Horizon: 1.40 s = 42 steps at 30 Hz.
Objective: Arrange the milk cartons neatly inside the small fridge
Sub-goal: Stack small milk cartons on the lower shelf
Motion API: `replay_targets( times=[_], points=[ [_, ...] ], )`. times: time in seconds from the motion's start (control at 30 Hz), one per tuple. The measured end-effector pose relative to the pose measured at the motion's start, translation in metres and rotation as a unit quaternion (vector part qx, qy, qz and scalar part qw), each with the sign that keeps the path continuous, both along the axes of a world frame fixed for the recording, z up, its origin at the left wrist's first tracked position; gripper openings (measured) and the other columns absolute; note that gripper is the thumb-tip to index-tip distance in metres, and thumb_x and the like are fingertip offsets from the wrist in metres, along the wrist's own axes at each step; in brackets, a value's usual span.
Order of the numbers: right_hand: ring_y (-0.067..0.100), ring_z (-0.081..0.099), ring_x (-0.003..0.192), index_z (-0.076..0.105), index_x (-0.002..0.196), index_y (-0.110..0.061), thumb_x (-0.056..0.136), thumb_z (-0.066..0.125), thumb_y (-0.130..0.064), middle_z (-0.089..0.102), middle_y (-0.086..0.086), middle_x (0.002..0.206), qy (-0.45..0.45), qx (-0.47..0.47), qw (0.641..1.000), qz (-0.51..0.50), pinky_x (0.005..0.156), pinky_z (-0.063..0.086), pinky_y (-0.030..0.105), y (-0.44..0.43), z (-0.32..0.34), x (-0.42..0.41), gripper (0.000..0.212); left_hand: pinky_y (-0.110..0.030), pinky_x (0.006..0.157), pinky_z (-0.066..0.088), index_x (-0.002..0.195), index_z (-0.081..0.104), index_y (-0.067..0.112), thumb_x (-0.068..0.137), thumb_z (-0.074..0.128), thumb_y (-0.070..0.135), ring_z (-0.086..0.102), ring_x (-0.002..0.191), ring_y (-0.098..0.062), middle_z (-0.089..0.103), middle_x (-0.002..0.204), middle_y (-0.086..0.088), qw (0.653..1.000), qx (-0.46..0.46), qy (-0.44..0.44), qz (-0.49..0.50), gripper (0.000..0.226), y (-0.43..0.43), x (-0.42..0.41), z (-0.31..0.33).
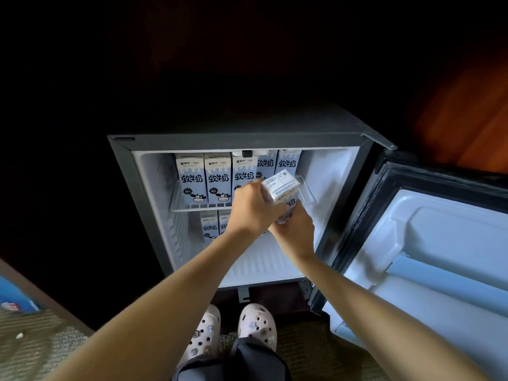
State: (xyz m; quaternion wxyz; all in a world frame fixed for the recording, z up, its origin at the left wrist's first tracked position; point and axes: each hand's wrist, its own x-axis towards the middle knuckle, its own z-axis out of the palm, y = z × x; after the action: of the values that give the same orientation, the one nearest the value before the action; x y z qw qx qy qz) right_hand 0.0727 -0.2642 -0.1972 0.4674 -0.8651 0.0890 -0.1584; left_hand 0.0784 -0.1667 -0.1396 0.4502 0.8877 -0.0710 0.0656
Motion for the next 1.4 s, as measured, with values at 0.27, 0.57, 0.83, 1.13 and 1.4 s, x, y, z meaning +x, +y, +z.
replay_targets(
  times=[0.27,0.57,0.83,1.13,1.4],
  points=[
    [0.019,0.056,0.083,0.053,0.104,0.004,0.073,0.076,-0.019,0.061,0.012,0.098,-0.044,0.034,0.997,-0.056,0.059,0.041,0.021,-0.007,0.011,0.045,0.046,-0.041,0.085,0.053,0.121,0.054,0.005,0.092,0.048,0.012,0.063,0.096,-0.029,0.066,0.108,-0.016,0.988,0.153,0.001,-0.033,0.031,0.030,0.021,-0.022],
    [0.029,0.067,0.081,0.046,0.084,-0.008,0.070,0.075,-0.020,0.062,0.017,0.089,0.070,0.055,0.995,-0.045,0.030,0.031,0.012,0.004,-0.003,0.089,0.035,-0.043,0.090,0.050,0.120,0.052,0.003,0.092,0.040,0.004,0.059,0.101,-0.029,0.059,0.114,-0.015,0.975,0.218,0.023,-0.040,0.031,0.048,0.041,-0.042],
    [0.026,0.055,0.088,0.037,0.120,0.003,0.077,0.072,-0.011,0.054,0.014,0.103,0.077,-0.022,0.997,0.005,0.060,0.041,0.027,0.010,0.004,0.085,0.057,-0.033,0.093,0.049,0.114,0.056,0.002,0.092,0.043,0.001,0.055,0.106,-0.023,0.057,0.111,-0.011,0.970,0.242,0.005,-0.030,0.025,0.058,0.050,-0.043],
    [0.015,0.055,0.072,0.045,0.118,0.005,0.087,0.062,-0.006,0.065,0.014,0.105,0.064,-0.126,0.989,0.036,0.040,0.032,0.012,0.005,0.003,0.082,0.037,-0.032,0.107,0.035,0.128,0.045,0.007,0.091,0.047,0.006,0.039,0.123,-0.019,0.046,0.128,-0.006,0.960,0.276,0.018,-0.051,0.037,0.053,0.054,-0.051],
    [0.018,0.053,0.075,0.045,0.119,0.005,0.085,0.065,-0.009,0.062,0.017,0.112,0.093,-0.094,0.991,0.025,0.064,0.042,0.027,0.009,0.001,0.084,0.042,-0.032,0.104,0.035,0.130,0.045,0.011,0.089,0.050,0.005,0.035,0.122,-0.019,0.043,0.126,-0.004,0.968,0.249,0.027,-0.029,0.042,0.046,0.050,-0.053]
  ],
)
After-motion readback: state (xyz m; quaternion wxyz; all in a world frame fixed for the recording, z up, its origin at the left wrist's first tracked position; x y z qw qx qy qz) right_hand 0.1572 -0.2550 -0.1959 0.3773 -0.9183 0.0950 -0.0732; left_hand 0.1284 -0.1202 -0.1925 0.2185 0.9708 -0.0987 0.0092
